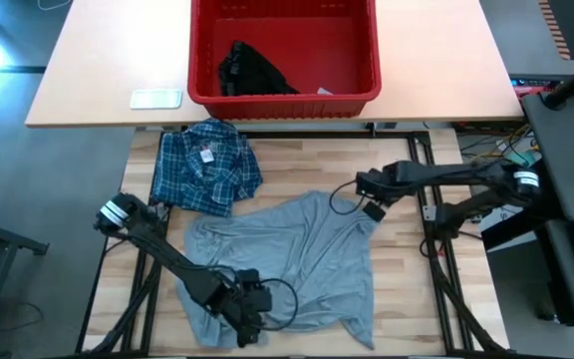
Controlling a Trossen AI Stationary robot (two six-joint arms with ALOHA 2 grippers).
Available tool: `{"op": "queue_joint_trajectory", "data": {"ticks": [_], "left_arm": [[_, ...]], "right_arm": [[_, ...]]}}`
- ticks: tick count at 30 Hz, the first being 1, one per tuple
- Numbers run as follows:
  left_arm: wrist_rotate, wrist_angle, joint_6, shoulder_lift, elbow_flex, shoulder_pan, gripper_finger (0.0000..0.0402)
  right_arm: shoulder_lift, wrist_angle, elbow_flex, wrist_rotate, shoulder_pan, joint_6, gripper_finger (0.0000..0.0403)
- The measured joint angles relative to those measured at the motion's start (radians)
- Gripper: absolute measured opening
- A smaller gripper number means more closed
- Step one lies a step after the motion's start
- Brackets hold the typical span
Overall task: Fold Laundry from Bin
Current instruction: Fold the gray shirt
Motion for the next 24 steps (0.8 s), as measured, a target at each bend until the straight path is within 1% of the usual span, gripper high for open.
{"op": "queue_joint_trajectory", "data": {"ticks": [3, 4, 6, 9, 11, 13, 14, 16, 19, 22, 24], "left_arm": [[0.002, 0.019, -0.013, -0.006, -0.036, -0.001, 0.0311], [0.002, 0.020, -0.019, -0.007, -0.042, -0.002, 0.0311], [0.001, 0.019, -0.034, -0.011, -0.048, -0.004, 0.0311], [0.000, 0.029, -0.057, -0.008, -0.050, -0.010, 0.0311], [0.001, 0.062, -0.063, 0.005, -0.050, -0.015, 0.0311], [0.001, 0.073, -0.071, 0.020, -0.050, -0.026, 0.0311], [0.001, 0.072, -0.084, 0.028, -0.050, -0.030, 0.0311], [0.001, 0.061, -0.124, 0.029, -0.050, -0.048, 0.0311], [-0.005, 0.058, -0.183, 0.014, -0.038, -0.081, 0.0311], [-0.002, 0.063, -0.224, -0.009, -0.030, -0.110, 0.0311], [0.001, 0.060, -0.236, -0.022, -0.030, -0.120, 0.0311]], "right_arm": [[-0.025, 0.042, -0.016, -0.103, 0.076, 0.068, 0.0103], [-0.029, 0.083, -0.022, -0.137, 0.116, 0.095, 0.0119], [-0.034, 0.229, -0.028, -0.193, 0.229, 0.160, 0.0146], [0.010, 0.443, -0.034, -0.198, 0.412, 0.292, 0.0165], [0.084, 0.481, -0.038, -0.175, 0.474, 0.348, 0.0167], [0.152, 0.425, -0.043, -0.162, 0.473, 0.362, 0.0168], [0.175, 0.393, -0.045, -0.140, 0.454, 0.363, 0.0168], [0.187, 0.393, -0.049, -0.111, 0.397, 0.363, 0.0168], [0.158, 0.429, -0.062, -0.135, 0.293, 0.360, 0.0168], [0.091, 0.450, -0.066, -0.141, 0.200, 0.382, 0.0166], [0.038, 0.446, -0.070, -0.198, 0.145, 0.419, 0.0161]]}}
